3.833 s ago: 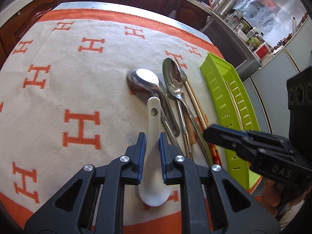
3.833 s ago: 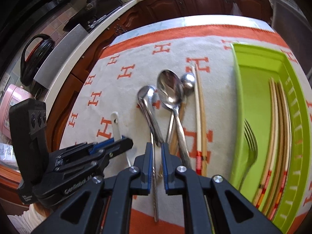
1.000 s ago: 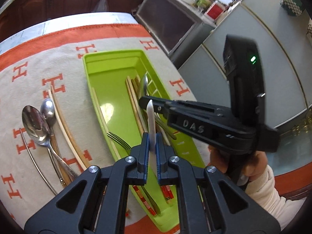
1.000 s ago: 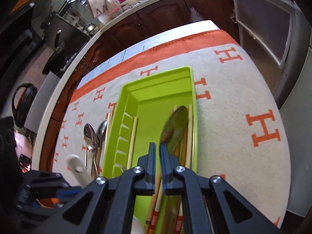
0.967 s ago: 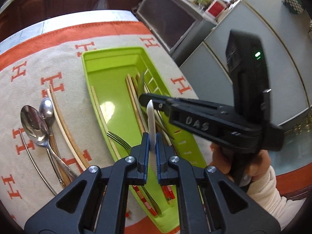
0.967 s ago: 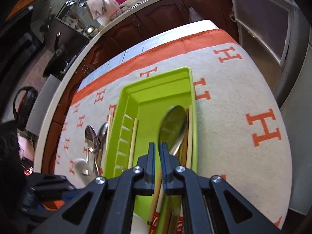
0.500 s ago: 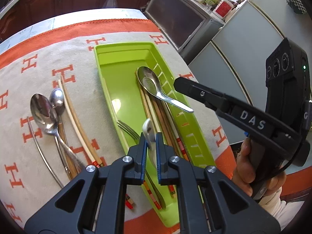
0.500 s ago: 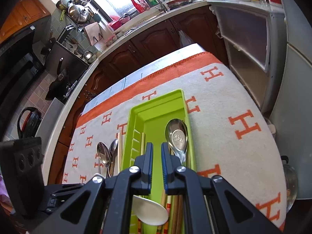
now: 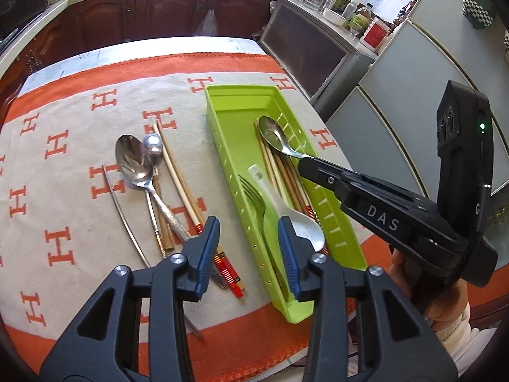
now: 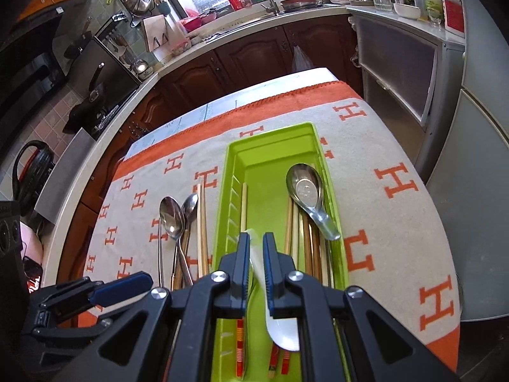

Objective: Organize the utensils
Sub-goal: 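Lower both spoons into the green tray and open both tools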

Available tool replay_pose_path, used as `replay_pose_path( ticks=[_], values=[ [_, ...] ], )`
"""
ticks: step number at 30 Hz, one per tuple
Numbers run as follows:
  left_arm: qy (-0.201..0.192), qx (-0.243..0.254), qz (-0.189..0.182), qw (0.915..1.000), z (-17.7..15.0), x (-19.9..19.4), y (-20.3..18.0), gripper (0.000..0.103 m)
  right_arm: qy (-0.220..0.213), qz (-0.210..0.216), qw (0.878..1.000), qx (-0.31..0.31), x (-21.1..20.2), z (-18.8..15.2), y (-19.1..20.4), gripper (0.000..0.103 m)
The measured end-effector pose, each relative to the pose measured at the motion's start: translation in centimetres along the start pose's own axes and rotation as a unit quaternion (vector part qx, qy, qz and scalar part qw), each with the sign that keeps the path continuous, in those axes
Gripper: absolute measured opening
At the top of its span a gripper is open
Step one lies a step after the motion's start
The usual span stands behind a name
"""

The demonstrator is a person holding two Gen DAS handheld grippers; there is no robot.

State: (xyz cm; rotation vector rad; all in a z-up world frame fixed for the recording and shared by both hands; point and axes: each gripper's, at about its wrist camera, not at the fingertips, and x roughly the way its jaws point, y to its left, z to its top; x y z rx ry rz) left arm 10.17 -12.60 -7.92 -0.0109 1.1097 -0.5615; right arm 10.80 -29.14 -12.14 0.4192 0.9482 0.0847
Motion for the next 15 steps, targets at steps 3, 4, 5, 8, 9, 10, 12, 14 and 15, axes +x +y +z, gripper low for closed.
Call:
replay_pose_path(
  ticks=[3, 4, 5, 8, 9, 10, 12, 14, 15],
  values=[
    [-0.005, -0.001, 0.010, 0.9999, -0.6, -0.5, 0.3, 0.041, 0.006, -0.001, 1.000, 0.001, -0.3, -0.5, 0.5, 0.008],
    [-0.007, -0.003, 0.012, 0.9999, -0.8, -0.7, 0.5, 0.046, 0.009, -0.002, 1.000, -0.002, -0.4, -0.7, 0.8, 0.008],
    [-0.010, -0.006, 0.015, 0.9998, -1.0, -0.6, 0.5, 0.047, 0.009, -0.002, 1.000, -0.004, -0.5, -0.9, 1.1, 0.008],
    [-0.014, -0.010, 0.028, 0.9995, -1.9, -1.2, 1.1, 0.048, 0.013, 0.002, 1.000, -0.012, -0.6, -1.4, 2.0, 0.008],
    [-0.016, -0.012, 0.033, 0.9993, -2.3, -1.4, 1.4, 0.048, 0.014, 0.003, 1.000, -0.015, -0.7, -1.6, 2.3, 0.008],
    [-0.017, -0.014, 0.040, 0.9990, -2.6, -1.6, 1.7, 0.048, 0.016, 0.005, 1.000, -0.019, -0.6, -1.8, 2.7, 0.008],
    [-0.018, -0.021, 0.055, 0.9981, -3.4, -1.9, 2.3, 0.048, 0.020, 0.008, 0.999, -0.024, -0.5, -2.2, 3.4, 0.008],
    [-0.019, -0.027, 0.066, 0.9973, -4.1, -2.3, 3.0, 0.048, 0.025, 0.011, 0.999, -0.030, -0.3, -2.4, 4.0, 0.008],
    [-0.019, -0.032, 0.070, 0.9968, -4.5, -2.5, 3.4, 0.048, 0.027, 0.013, 0.999, -0.032, -0.2, -2.6, 4.3, 0.008]
  ],
)
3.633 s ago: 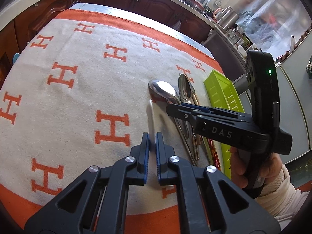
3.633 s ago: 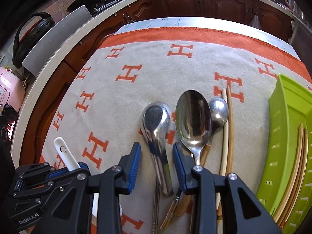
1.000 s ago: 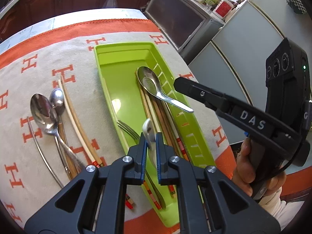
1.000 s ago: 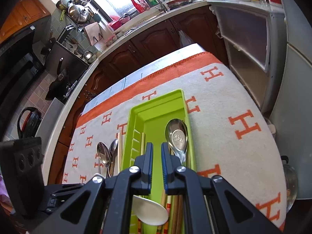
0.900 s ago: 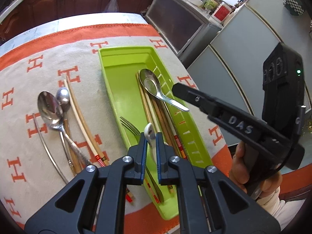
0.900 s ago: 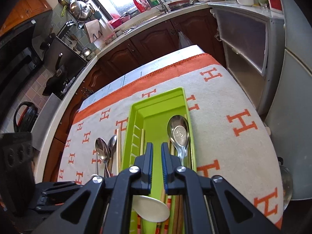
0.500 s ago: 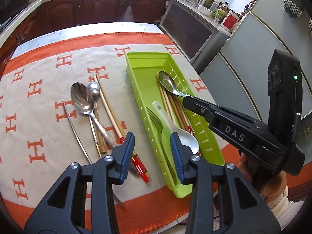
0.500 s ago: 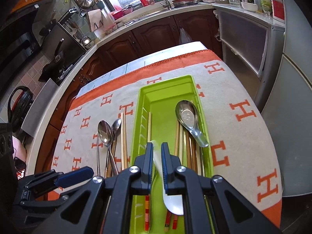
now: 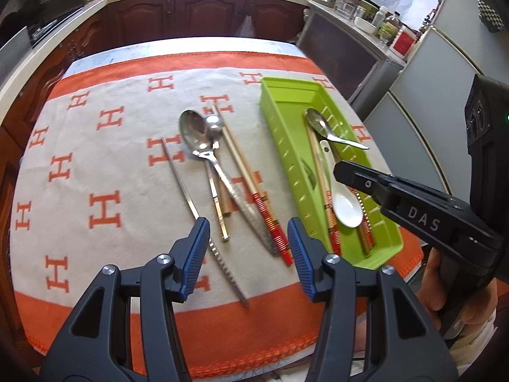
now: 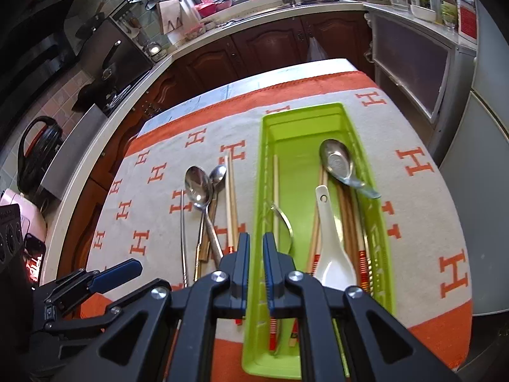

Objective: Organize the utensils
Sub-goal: 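Move both open tools back over the remaining spoons and chopsticks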

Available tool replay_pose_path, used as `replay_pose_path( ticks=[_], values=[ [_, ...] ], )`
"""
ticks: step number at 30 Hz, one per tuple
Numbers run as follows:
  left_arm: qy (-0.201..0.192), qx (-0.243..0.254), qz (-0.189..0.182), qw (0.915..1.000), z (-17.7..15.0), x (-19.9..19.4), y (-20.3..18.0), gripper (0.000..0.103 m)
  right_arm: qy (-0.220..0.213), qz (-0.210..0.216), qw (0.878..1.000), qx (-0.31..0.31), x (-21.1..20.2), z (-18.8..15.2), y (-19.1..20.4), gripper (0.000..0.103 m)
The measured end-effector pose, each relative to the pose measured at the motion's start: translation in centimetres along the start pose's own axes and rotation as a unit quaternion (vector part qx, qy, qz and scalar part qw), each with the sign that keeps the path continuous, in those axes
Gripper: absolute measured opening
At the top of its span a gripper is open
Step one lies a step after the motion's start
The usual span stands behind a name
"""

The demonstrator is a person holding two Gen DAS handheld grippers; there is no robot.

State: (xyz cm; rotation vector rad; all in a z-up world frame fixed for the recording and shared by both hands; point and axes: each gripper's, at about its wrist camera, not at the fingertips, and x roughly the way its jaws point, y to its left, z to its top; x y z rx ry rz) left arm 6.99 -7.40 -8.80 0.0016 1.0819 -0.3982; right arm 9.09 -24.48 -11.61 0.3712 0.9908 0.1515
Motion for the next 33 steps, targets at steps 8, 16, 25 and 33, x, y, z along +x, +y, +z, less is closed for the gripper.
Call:
replay_pose_path(
  ticks=[8, 16, 25, 33],
  values=[
    [0.000, -0.040, 0.033, 0.9987, -1.4, -0.8, 3.5, 0.048, 0.013, 0.008, 1.000, -0.020, 0.7, -0.6, 2.3, 0.008],
    [0.008, -0.077, 0.046, 0.9960, -2.2, -0.6, 6.2, 0.048, 0.026, 0.012, 0.999, -0.034, 1.5, -1.1, 3.7, 0.008],
    [0.018, -0.103, 0.050, 0.9933, -2.6, 0.3, 8.2, 0.048, 0.046, 0.018, 0.998, -0.049, 3.1, -1.5, 4.9, 0.008],
    [0.022, -0.118, 0.050, 0.9916, -2.5, 1.2, 9.4, 0.048, 0.063, 0.017, 0.996, -0.058, 4.6, -1.5, 5.5, 0.008]
  ],
)
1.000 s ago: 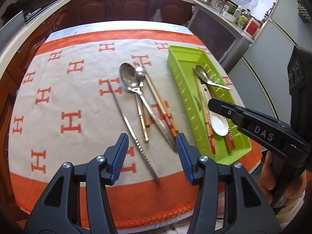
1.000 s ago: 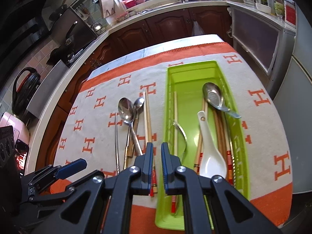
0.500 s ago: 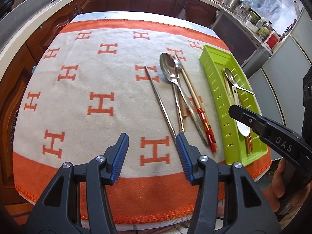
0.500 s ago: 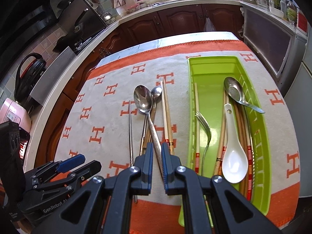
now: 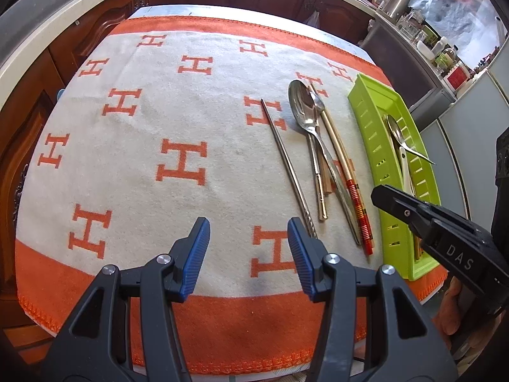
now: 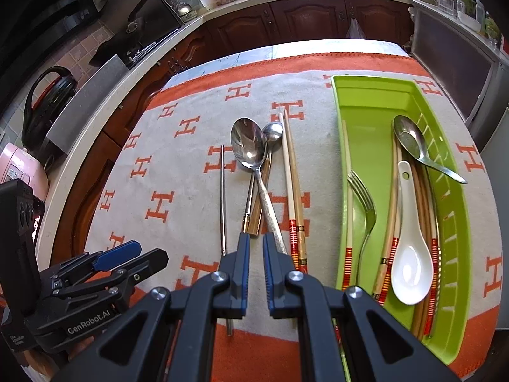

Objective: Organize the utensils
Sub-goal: 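Move both open tools back over the remaining spoons and chopsticks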

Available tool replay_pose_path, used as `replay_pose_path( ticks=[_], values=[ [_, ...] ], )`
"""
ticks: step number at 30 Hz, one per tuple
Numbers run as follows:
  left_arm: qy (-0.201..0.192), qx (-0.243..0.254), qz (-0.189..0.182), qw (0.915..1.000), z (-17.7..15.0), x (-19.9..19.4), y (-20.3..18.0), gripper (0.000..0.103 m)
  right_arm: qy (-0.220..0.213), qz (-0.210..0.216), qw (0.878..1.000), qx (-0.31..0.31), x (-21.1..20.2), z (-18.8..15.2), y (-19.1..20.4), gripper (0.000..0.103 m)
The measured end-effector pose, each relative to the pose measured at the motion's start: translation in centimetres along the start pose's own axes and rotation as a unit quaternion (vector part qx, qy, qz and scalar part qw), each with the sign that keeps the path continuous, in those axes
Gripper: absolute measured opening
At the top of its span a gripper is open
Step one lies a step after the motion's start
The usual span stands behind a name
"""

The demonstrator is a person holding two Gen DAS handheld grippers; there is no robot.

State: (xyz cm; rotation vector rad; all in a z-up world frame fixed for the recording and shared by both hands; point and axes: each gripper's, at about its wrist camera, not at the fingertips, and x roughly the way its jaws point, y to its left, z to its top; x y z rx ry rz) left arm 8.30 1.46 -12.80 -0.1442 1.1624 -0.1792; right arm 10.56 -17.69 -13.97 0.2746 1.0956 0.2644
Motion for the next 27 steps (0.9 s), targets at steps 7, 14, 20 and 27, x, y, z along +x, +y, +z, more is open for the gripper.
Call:
replay_pose_path(
  ticks=[7, 14, 20, 27],
  values=[
    [0.006, -0.021, -0.011, 0.9997, 0.7, 1.3, 1.1, 0.048, 0.014, 0.006, 1.000, 0.003, 1.4, 0.5, -0.2, 0.008],
    [0.013, -0.023, -0.023, 0.9994, 1.9, 2.9, 0.5, 0.048, 0.021, 0.011, 1.000, 0.011, 2.3, 0.9, -0.7, 0.008],
    [0.001, 0.019, 0.036, 0.9992, 3.0, 4.1, -3.0, 0.048, -0.001, 0.013, 1.000, 0.017, 1.3, 1.3, -1.3, 0.008],
    [0.023, 0.063, 0.090, 0.9937, 2.2, 6.1, -6.5, 0.048, -0.014, 0.017, 0.999, 0.028, 0.4, 1.5, -2.6, 0.008]
  ],
)
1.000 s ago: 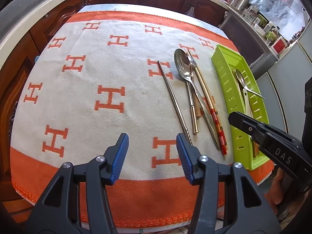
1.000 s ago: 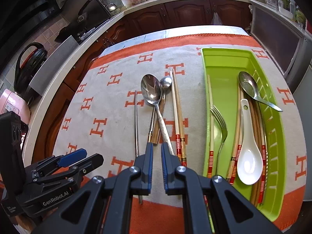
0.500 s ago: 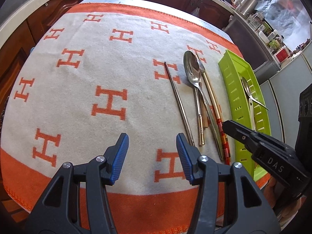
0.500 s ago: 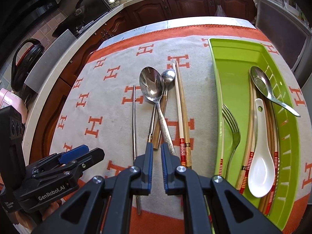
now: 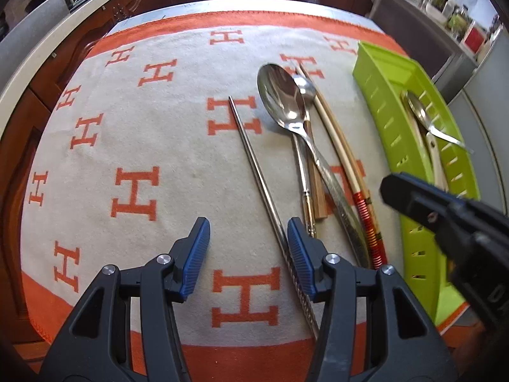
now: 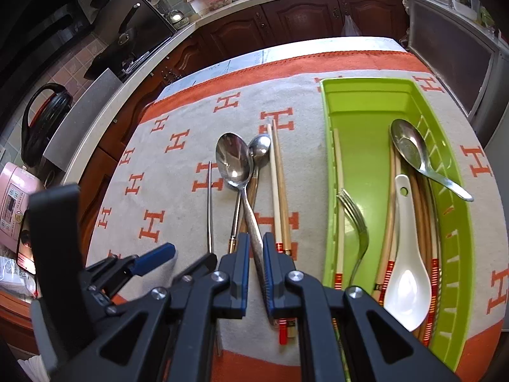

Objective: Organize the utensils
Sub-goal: 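Move both open tools back over the remaining spoons and chopsticks, then grasp the thin metal chopstick with the left tool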

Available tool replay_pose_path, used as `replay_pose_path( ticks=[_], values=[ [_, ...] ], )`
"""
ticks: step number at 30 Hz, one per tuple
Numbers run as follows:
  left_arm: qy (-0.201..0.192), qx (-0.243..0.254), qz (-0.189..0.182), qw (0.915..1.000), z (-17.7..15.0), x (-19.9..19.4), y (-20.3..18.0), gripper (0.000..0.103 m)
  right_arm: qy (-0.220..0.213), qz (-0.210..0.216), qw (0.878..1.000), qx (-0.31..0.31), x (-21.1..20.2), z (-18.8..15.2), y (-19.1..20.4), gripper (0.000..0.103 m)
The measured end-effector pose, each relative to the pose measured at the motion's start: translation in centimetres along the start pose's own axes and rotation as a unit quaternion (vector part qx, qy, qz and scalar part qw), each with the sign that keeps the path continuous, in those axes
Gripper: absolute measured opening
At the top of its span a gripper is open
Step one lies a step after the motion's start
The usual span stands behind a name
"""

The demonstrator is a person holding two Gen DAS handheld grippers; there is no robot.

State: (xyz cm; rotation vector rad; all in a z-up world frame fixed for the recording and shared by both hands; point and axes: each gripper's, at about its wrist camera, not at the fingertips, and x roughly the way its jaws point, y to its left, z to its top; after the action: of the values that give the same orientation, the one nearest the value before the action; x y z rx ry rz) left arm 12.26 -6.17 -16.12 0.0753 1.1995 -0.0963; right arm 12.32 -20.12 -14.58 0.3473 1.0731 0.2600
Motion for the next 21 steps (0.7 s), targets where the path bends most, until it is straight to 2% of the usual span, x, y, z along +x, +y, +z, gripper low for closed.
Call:
replay_pose_path(
  ticks=[5, 9, 10, 11, 13, 14, 16, 21],
  values=[
    [-0.005, -0.002, 0.024, 0.9997, -0.3, 0.5, -0.9, 0.053, -0.006, 0.006, 1.000, 0.004, -0.4, 0.1, -0.6, 0.008],
    [-0.006, -0.022, 0.014, 0.9996, -0.4, 0.4, -0.3, 0.052, -0.008, 0.012, 1.000, 0.006, -0.6, 0.0, -0.8, 0.008],
    [-0.008, -0.025, 0.013, 0.9996, -0.4, 0.4, -0.1, 0.046, -0.008, 0.013, 1.000, 0.005, -0.6, 0.0, -0.8, 0.008],
    [-0.011, -0.027, 0.015, 0.9994, -0.4, 0.3, 0.1, 0.032, -0.008, 0.014, 1.000, 0.003, -0.7, 0.1, -0.8, 0.008],
    [-0.014, -0.032, 0.019, 0.9992, -0.4, 0.1, 0.7, 0.015, -0.006, 0.018, 1.000, 0.001, -0.7, 0.2, -0.8, 0.008],
    [-0.014, -0.036, 0.018, 0.9991, -0.3, 0.2, 1.2, 0.009, -0.006, 0.020, 1.000, 0.001, -0.7, 0.2, -0.8, 0.008],
    [-0.012, -0.046, 0.013, 0.9988, -0.3, 0.2, 2.1, 0.006, -0.006, 0.021, 1.000, -0.001, -0.7, 0.3, -0.7, 0.008],
    [-0.016, -0.058, 0.029, 0.9978, -0.2, 0.3, 4.1, 0.008, -0.001, 0.022, 1.000, -0.009, -0.3, 0.4, -0.3, 0.008]
  ],
)
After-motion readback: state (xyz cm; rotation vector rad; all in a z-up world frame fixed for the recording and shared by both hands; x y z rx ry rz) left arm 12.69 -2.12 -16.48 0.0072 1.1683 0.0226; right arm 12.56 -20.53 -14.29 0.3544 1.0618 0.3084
